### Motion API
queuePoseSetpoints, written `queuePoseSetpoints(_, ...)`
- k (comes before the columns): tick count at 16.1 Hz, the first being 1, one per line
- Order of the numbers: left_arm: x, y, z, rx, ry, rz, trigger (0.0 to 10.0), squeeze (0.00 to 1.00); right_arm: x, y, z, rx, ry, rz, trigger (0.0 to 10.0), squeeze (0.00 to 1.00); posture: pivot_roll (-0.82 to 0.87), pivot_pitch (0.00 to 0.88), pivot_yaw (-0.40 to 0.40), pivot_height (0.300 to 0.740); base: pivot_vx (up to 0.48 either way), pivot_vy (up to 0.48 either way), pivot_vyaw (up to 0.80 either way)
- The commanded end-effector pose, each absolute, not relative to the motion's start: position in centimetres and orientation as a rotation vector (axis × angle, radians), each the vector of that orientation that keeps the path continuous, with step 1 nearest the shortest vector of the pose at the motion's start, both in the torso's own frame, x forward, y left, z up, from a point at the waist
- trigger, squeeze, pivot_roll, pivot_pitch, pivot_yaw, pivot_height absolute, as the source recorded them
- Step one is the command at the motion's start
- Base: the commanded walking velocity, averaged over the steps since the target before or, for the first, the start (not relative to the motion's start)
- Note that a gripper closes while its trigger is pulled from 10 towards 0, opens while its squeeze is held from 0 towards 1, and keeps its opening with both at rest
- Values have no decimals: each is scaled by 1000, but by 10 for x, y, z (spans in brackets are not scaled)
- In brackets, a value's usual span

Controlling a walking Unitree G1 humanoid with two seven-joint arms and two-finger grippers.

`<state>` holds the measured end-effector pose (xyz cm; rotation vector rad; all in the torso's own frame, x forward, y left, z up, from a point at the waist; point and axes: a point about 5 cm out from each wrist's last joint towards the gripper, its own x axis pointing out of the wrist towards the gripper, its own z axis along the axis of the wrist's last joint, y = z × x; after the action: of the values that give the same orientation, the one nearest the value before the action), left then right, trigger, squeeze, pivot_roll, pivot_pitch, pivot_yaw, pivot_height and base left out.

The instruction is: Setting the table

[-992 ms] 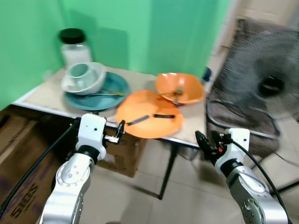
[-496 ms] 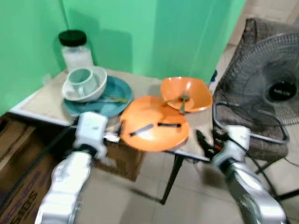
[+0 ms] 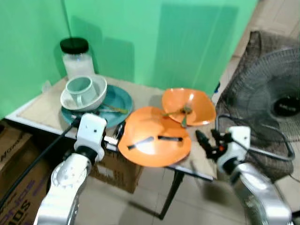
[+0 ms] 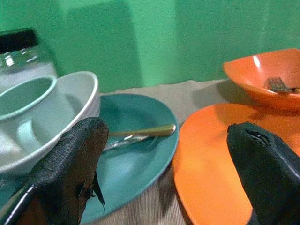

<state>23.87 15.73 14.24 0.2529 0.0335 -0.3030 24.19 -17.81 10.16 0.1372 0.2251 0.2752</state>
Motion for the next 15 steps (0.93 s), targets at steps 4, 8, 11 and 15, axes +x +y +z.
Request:
queuePoseSetpoints(4, 258, 148, 135, 353, 63, -438, 10000, 0, 246, -188, 106, 170, 250, 369, 10000, 1000, 80, 0, -79, 740, 0, 0, 0)
queuePoseSetpoints(8, 280, 152, 132, 438, 95, -575, 10000, 0, 250, -190, 110, 180, 266, 511, 10000, 1000, 50, 0, -60, 740, 0, 0, 0)
queuePoseSetpoints(11, 285, 145, 121, 460, 129, -677, 10000, 0, 250, -188, 103, 219, 316, 598, 10000, 1000, 26, 0, -50, 740, 0, 0, 0)
queuePoseSetpoints(15, 277, 145, 104, 476, 170, -710, 10000, 0, 264, -187, 96, 299, 414, 582, 10000, 1000, -9, 0, -61, 740, 0, 0, 0)
